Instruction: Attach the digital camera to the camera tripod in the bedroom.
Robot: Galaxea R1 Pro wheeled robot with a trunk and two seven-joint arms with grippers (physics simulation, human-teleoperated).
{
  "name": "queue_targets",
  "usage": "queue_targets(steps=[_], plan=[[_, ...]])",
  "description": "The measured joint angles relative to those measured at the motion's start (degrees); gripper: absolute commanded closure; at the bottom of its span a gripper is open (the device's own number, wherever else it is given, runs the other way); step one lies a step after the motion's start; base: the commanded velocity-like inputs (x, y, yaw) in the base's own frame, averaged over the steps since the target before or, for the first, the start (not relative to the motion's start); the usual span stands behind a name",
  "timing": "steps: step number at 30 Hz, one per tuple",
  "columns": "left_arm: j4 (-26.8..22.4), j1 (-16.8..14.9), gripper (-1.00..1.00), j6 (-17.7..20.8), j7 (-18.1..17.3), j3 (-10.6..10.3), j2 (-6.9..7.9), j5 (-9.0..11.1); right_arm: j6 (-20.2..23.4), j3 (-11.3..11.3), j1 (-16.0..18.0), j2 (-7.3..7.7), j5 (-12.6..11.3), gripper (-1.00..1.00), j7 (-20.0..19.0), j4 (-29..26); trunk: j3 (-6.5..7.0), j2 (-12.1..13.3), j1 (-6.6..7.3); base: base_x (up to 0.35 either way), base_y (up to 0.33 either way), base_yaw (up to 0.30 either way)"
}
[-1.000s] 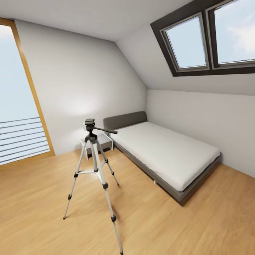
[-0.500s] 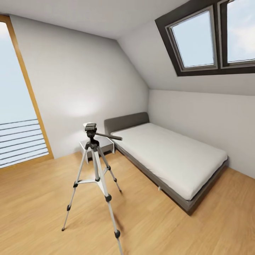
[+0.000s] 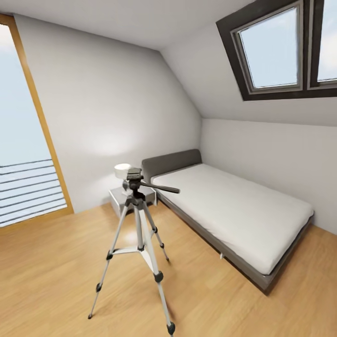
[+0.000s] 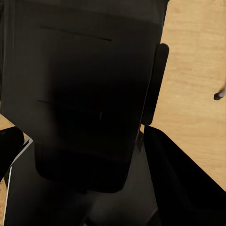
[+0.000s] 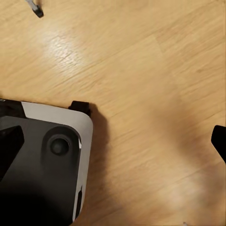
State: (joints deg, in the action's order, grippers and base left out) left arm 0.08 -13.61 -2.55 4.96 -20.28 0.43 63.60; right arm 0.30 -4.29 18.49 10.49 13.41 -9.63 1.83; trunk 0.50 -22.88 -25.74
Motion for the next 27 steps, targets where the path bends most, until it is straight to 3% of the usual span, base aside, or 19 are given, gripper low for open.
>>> queue_targets(steps=[15,27], plan=[[0.0,0.0,1.0,0.0,0.1,0.0,0.02,0.0,-0.1,-0.1,0.0,0.02,0.0,-1.0,0.2,0.0,0.0,0.0,-0.01,0.171,0.303,-0.005],[0.0,0.0,1.0,0.0,0.1,0.0,-0.12,0.0,0.0,-0.1,0.0,-0.05,0.0,-1.0,1.3,0.0,0.0,0.0,-0.02,0.02,0.07,-0.086]])
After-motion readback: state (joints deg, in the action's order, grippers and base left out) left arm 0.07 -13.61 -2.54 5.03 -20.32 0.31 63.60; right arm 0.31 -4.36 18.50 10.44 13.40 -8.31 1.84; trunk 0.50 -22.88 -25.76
